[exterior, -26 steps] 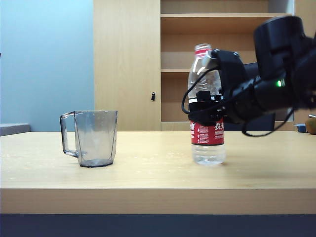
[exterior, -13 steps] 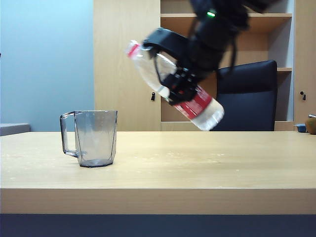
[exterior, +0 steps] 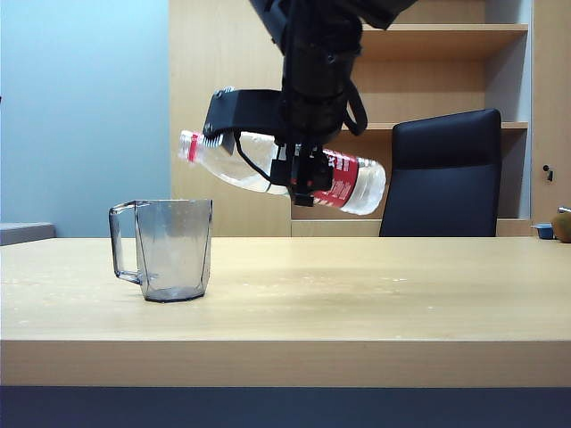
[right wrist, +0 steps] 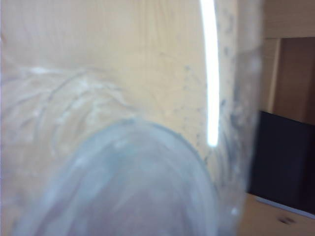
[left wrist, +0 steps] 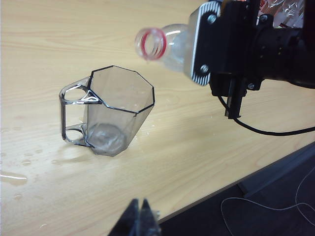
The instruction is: Pick up the mineral water bottle on the table and pour water into the mug until it's half full.
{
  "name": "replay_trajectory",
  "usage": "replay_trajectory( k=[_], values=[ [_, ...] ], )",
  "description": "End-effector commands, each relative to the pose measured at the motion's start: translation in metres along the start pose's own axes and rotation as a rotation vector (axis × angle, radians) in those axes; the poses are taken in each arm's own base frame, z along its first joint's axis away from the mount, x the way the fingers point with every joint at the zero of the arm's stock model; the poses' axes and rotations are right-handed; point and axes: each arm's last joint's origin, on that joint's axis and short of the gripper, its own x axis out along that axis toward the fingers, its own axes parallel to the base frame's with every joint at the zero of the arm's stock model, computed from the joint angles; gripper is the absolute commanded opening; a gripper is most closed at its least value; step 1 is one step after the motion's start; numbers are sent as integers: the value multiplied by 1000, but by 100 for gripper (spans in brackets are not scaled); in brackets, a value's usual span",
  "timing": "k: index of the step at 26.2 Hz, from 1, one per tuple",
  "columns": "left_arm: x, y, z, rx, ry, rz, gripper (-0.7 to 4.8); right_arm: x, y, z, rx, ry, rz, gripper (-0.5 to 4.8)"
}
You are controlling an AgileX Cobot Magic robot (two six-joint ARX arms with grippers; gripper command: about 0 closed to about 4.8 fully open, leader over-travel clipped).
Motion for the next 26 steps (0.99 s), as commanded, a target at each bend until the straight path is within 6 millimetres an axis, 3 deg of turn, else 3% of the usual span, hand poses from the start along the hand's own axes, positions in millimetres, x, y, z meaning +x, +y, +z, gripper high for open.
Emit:
replay_trajectory(
  k=[1,14,26],
  values=[
    [0,-1,2,6,-11,-3,-2,-2,-9,2,-73,76,-82,243],
    [0,-1,2,6,-11,-3,-2,-6,-17,5,-268,184,-177,243],
    [0,-1,2,6,-11,-3,-2,-7,-19,7,-269,194,-203,243]
  ],
)
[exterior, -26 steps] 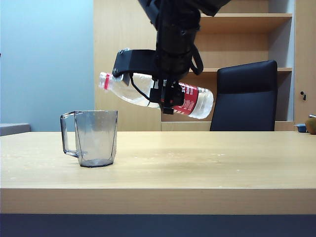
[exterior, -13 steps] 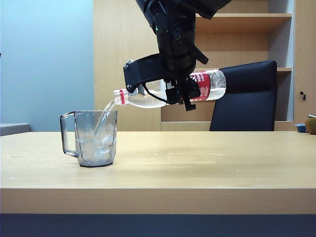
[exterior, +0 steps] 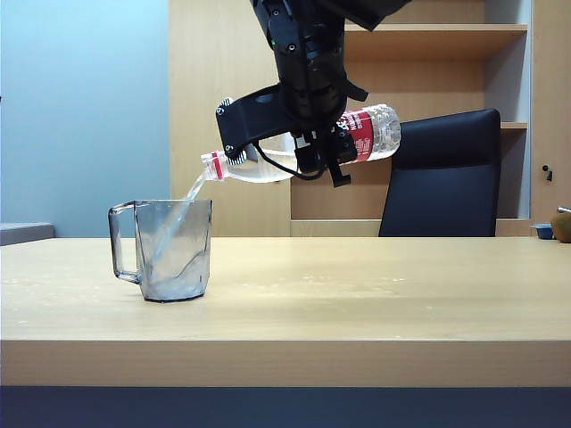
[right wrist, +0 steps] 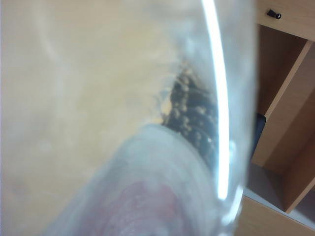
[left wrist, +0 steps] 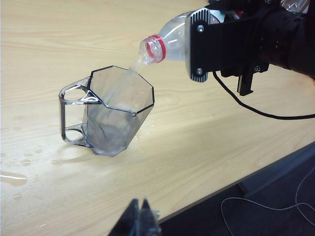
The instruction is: Pick up the mineral water bottle on the table and pour water into the mug until it's half full.
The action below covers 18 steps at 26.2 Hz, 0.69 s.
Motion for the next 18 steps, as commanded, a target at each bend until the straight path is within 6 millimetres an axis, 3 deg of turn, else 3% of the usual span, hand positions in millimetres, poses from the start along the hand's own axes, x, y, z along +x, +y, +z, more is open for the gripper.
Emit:
replay_trajectory(
  k=[1,12,16,18],
  values=[
    [0,-1,2,6,-10,-4,-2,-3,-8,-2,42,11,-35,243],
    [0,-1,2,5,-10,-4,-2,-7,-3,3,224,-57,9,243],
    [0,-1,2,5,-10,-4,-2,-9,-2,6,429,-121,42,243],
    [0,-1,2,5,-10,-4,-2,-9,1,8,623,-180,102,243]
  ],
)
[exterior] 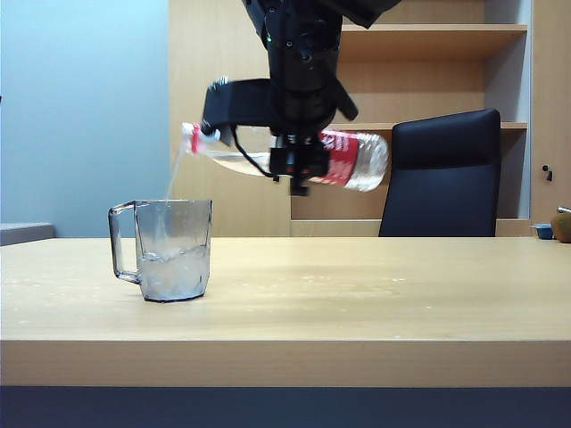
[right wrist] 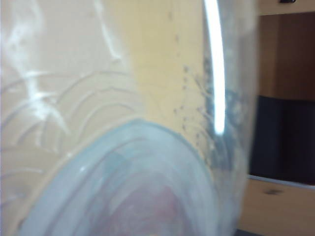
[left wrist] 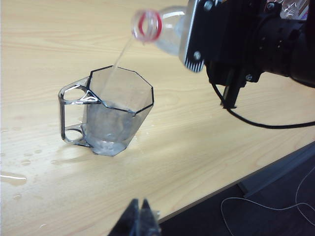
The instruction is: Pick up the mineral water bottle on the table and pour water into the mug until it's half full.
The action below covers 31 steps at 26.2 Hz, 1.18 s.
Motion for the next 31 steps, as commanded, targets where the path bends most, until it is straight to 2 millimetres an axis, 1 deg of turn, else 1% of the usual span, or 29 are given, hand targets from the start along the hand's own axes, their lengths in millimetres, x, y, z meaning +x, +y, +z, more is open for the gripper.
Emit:
replay_trajectory(
  k=[1,5,9,13,17,20,25,28,31],
  values=[
    [0,-1,2,6,-10,-4,-2,-3,-1,2,397,-88,83,243],
    [0,-1,2,6,-10,-4,-2,2,6,-3,689,-139,146,250],
    [0,-1,2,6,-10,-4,-2,5,17,-8,851,-204,121,255],
    [0,-1,2,6,-10,-4,-2,3,29,-22,987,-319,97,256],
    [0,-1,2,6,-10,-4,-2,2,46,-51,1215,-465,79,255],
    [0,-1,2,6,-10,-4,-2,3,56,-72,1356,-539,107,255],
    [0,-1,2,6,-10,-4,-2,5,69,-97,1374,-573,133,256],
    [0,-1,2,6,-10,-4,-2,13,78,-111,1364,-517,134,257],
    [0,-1,2,5,-10,-4,-2,17,82,-115,1312,-494,122,293]
  ],
)
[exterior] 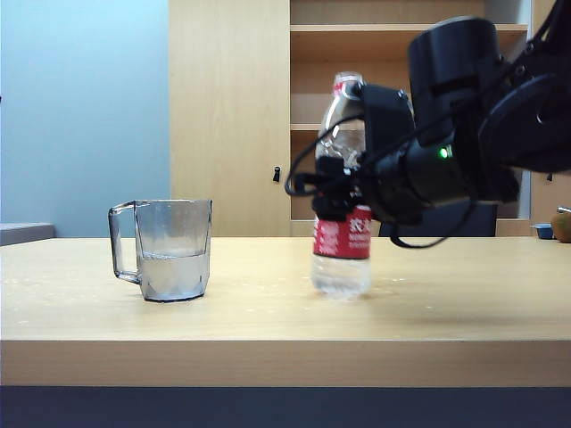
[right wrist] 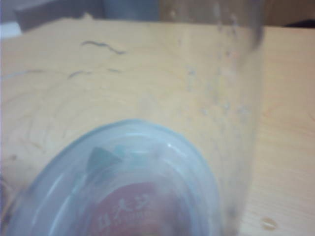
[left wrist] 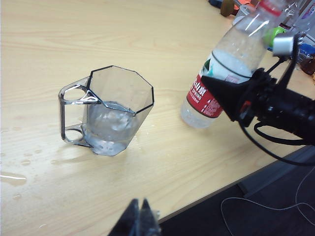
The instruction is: Pick up the mineral water bottle on the table and pour water into the mug until it's half full.
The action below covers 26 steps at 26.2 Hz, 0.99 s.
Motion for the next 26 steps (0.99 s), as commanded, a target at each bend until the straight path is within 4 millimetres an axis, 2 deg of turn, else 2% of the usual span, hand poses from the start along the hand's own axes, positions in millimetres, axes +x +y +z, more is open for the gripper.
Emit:
replay_trajectory(
  k=[1,3,4,6,10,16,20,21,26],
  values=[
    [0,-1,2,6,-10,-4,-2,1,-3,0,-61,-14,-9,322],
    [0,-1,2,6,-11,-4,-2,1,-3,-3,-69,-3,-8,382],
    [-1,-1,2,7,-11,-4,-2,1,-3,-3,-70,3,-8,430],
    [0,-1,2,7,-12,-4,-2,1,-3,-4,-71,7,-8,479],
    [-1,-1,2,8,-14,-5,-2,0,-3,-2,-70,-1,-12,479],
    [-5,-5,13,85,-122,-17,-1,-22,-7,8,-78,37,-46,479],
    [-25,-18,18,154,-278,91,-2,-61,-12,18,-73,10,-40,479],
    [-35,-23,15,165,-331,172,-2,-75,-13,20,-69,-8,-50,479],
    [-58,-31,3,160,-438,403,-2,-115,-19,24,-23,-72,-44,479]
  ],
)
